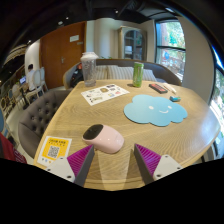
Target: Arrange mouse
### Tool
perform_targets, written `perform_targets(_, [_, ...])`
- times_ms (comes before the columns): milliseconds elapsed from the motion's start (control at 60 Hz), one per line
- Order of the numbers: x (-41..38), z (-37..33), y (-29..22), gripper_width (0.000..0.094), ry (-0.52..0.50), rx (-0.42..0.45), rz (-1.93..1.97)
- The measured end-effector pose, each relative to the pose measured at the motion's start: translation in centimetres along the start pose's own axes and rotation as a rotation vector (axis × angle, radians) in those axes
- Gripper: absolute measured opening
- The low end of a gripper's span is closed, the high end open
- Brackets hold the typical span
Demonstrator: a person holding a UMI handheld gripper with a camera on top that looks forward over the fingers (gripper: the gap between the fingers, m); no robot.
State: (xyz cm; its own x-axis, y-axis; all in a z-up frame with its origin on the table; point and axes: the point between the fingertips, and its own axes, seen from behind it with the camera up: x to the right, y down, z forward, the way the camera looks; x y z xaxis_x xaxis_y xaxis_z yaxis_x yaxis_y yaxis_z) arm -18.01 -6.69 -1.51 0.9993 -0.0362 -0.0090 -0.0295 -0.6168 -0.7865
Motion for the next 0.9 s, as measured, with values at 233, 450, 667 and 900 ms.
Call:
perform_targets(233, [0.0,4.3,-3.5,0.0822,-0.161,0.028,-0.1])
perform_targets(450, [-0.6,6.6,-5.2,0.0541,-0.208,0.044,-0.131])
perform_targets(667, [-0.9,6.5,-5.1,0.0443,-0.208,-0.005,-0.104])
perform_targets(900, [5.6,3.4,-14.7,0.0395,-0.224,0.12,-0.058])
